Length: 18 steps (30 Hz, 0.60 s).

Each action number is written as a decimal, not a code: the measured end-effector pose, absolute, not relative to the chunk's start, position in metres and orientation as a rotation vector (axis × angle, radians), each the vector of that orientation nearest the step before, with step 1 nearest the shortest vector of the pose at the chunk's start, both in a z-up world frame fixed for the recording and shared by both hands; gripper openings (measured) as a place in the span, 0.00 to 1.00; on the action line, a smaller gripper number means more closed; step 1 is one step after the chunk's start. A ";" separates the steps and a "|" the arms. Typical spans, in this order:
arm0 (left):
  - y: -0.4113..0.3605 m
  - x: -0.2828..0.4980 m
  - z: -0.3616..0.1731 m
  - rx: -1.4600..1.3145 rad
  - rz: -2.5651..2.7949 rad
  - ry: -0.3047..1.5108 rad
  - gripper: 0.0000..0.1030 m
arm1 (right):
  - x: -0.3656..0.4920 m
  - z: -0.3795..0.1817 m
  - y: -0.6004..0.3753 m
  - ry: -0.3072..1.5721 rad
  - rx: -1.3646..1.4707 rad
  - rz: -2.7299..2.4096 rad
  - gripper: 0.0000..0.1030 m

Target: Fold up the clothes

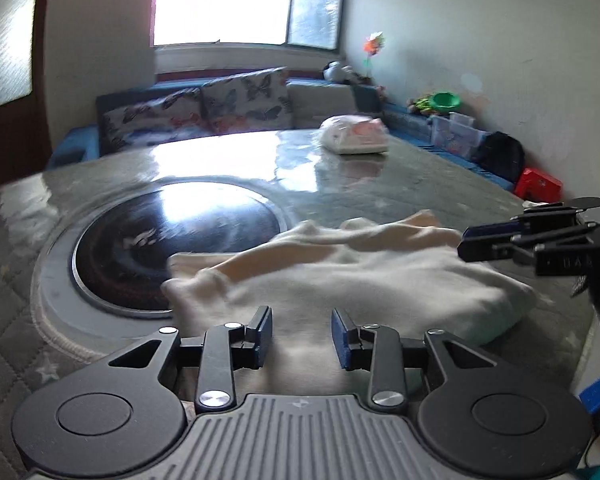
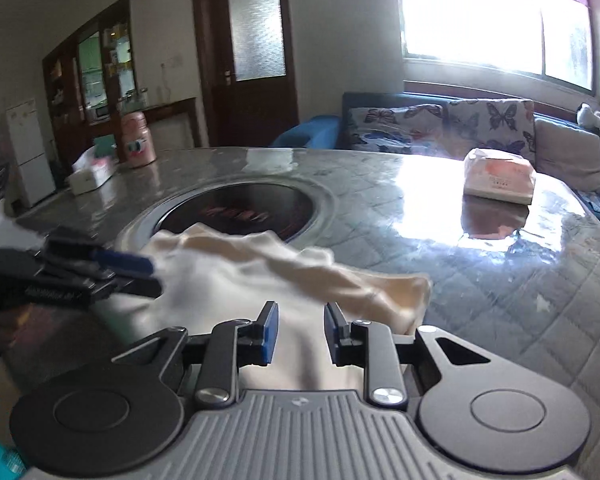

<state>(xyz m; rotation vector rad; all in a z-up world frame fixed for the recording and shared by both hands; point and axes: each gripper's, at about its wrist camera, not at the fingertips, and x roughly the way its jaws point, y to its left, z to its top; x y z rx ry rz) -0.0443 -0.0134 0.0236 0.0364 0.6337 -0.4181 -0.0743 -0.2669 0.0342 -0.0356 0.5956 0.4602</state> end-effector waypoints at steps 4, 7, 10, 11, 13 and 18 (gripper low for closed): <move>0.002 -0.035 0.019 -0.031 -0.425 0.673 0.34 | -0.046 0.013 -0.271 0.675 -0.016 0.417 0.24; 0.001 -0.033 0.025 0.006 -0.431 0.672 0.36 | -0.046 0.017 -0.270 0.666 -0.038 0.429 0.26; -0.006 -0.021 0.031 0.022 -0.437 0.667 0.38 | -0.039 0.025 -0.265 0.645 -0.060 0.442 0.33; -0.009 -0.015 0.032 0.022 -0.440 0.667 0.38 | -0.034 0.027 -0.263 0.639 -0.064 0.443 0.33; -0.018 -0.001 0.035 0.025 -0.445 0.670 0.38 | -0.023 0.030 -0.257 0.631 -0.062 0.445 0.33; -0.037 0.034 0.031 0.034 -0.414 0.715 0.38 | 0.002 0.022 -0.241 0.651 -0.088 0.420 0.33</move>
